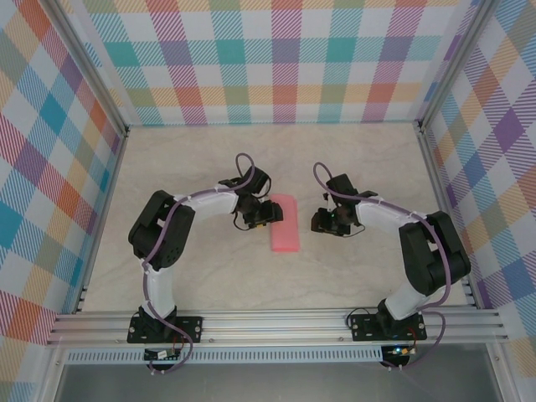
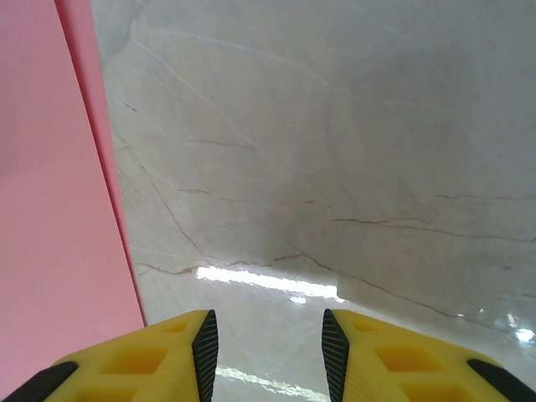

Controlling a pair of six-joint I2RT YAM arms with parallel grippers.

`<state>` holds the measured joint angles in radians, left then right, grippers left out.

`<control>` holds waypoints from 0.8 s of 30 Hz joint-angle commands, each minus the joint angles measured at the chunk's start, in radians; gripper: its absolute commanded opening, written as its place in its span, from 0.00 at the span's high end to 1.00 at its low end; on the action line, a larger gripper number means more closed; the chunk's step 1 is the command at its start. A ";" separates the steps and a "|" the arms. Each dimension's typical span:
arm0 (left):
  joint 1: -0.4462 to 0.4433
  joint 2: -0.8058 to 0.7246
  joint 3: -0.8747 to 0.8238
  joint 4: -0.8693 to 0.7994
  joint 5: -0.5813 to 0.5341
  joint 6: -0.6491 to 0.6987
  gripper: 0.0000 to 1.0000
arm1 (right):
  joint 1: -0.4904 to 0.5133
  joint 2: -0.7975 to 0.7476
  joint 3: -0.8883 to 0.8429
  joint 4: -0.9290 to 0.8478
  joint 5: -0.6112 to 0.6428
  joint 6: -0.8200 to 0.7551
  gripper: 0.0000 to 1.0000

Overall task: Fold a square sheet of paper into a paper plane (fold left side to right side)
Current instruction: Hold the square sheet of paper at the center of the table.

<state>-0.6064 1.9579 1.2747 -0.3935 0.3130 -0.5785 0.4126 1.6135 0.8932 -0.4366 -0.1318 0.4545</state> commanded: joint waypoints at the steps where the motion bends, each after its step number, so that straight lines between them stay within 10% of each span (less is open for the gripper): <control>1: -0.029 0.029 0.021 -0.025 -0.005 0.028 0.43 | -0.003 0.016 -0.010 -0.031 0.015 -0.020 0.59; 24: -0.047 0.064 0.067 -0.074 -0.020 0.074 0.41 | -0.001 -0.010 -0.015 -0.039 0.015 -0.023 0.59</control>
<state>-0.6281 1.9820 1.3258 -0.4591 0.2741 -0.5259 0.4126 1.6157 0.8913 -0.4511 -0.1158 0.4538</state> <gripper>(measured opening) 0.585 0.412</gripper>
